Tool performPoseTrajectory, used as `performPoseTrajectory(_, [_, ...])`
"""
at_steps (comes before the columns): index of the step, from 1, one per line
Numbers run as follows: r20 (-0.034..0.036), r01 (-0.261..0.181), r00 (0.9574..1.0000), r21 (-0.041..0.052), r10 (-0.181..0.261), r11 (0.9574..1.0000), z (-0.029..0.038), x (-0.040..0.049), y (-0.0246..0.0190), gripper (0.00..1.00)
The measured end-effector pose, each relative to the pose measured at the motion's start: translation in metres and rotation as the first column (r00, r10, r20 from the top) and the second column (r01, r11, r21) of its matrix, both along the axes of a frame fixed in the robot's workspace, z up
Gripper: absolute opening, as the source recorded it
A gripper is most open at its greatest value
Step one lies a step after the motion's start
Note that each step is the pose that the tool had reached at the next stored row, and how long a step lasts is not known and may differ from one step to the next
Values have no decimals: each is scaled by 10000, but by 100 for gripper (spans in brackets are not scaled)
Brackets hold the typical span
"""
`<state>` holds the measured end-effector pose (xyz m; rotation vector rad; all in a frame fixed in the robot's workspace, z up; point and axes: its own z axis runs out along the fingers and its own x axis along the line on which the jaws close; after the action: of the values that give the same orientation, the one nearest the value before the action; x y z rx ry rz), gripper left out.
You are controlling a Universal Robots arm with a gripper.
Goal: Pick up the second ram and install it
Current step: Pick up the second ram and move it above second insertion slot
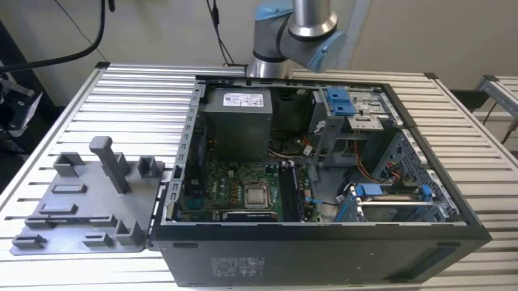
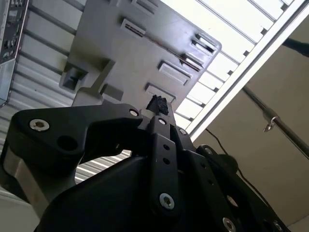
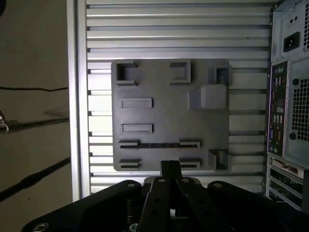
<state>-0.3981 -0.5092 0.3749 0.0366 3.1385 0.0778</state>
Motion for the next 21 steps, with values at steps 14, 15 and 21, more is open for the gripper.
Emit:
performPoseTrajectory(14, [0, -1660, 9861, -1, 1660, 9861, -3, 0, 0, 11])
performPoseTrajectory(15, [0, -1831, 9831, -1, 1831, 9831, -3, 0, 0, 11])
performPoseTrajectory(21, [-1, -2895, 9572, -4, 2895, 9572, -4, 0, 0, 11])
